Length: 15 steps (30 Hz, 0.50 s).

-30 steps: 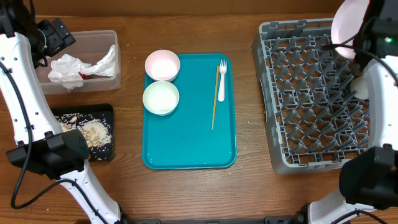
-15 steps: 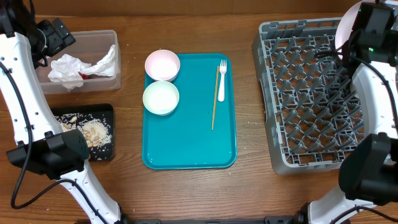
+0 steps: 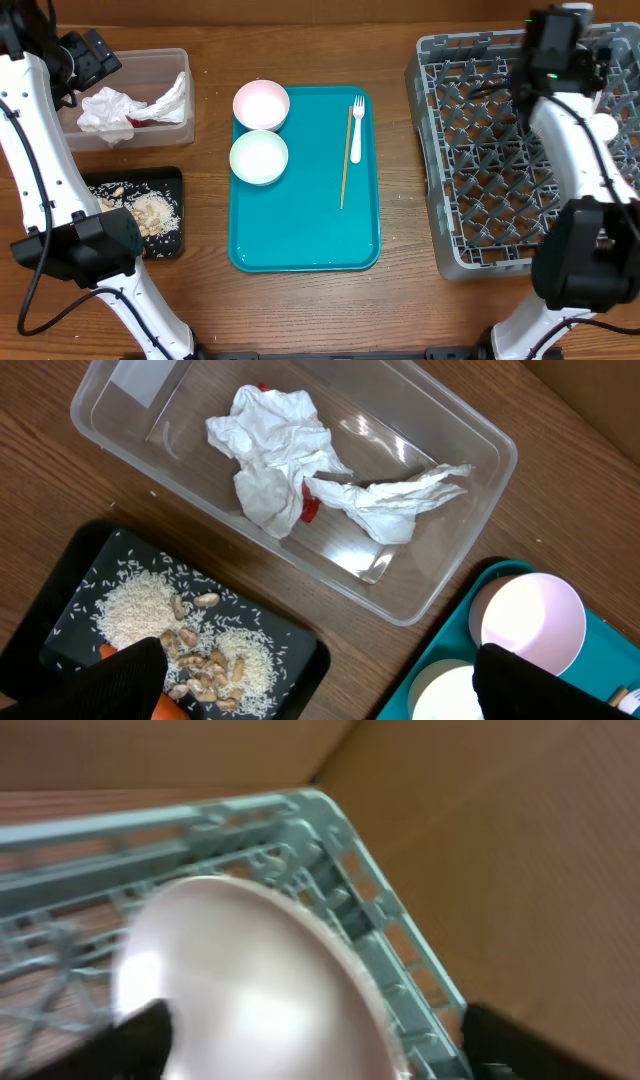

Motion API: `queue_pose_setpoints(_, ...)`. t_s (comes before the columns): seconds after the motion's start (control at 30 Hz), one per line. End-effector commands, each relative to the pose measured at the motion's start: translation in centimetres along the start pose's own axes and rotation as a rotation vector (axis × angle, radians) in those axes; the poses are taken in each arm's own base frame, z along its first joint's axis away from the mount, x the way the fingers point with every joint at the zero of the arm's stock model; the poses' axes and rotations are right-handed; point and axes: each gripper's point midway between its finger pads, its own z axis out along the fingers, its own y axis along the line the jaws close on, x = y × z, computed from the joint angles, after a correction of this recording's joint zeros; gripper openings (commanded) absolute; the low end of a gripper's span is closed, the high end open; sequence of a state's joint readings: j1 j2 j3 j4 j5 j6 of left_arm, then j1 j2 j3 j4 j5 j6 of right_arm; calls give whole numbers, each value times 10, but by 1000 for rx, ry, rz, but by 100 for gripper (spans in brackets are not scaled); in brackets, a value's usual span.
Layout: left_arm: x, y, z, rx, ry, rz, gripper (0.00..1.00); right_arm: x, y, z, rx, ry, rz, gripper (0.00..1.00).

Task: Sort waste into correct bins and load items into the dishwasher rack
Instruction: 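Carry the plate right and stand it upright in the dish rack, then reach the right gripper to the front white bowl and grasp it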

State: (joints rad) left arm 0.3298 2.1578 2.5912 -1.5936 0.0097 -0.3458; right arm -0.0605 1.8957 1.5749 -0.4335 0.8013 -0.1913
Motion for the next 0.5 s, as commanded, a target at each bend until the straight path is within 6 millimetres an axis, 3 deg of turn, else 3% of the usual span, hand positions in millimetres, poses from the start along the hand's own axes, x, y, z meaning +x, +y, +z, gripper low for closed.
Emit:
queue_pose_setpoints(0.0, -2, 5, -16, -1, -35, -24, 100, -51, 3, -53, 34, -129, 76, 100)
queue_pose_setpoints(0.1, -2, 5, -16, -1, -35, -24, 100, -68, 31, -90, -44, -185, 65, 100)
queue_pose_setpoints(0.17, -2, 5, -16, -2, -34, -24, 100, -69, 82, -128, -239, -206, 1, 100)
queue_pose_setpoints(0.23, -2, 5, -17, -1, -35, -24, 100, -54, 138, -167, -487, -195, -75, 100)
queue_pose_setpoints(0.27, -2, 5, -16, -2, -34, -24, 100, -40, 174, -200, -675, -162, -80, 100)
queue_pose_setpoints(0.33, -2, 5, -16, -1, -35, -24, 100, -14, 222, -256, -972, -77, -80, 100)
queue_pose_setpoints(0.47, -2, 5, -16, -1, -34, -24, 100, 24, 264, -355, -1422, 41, -157, 100)
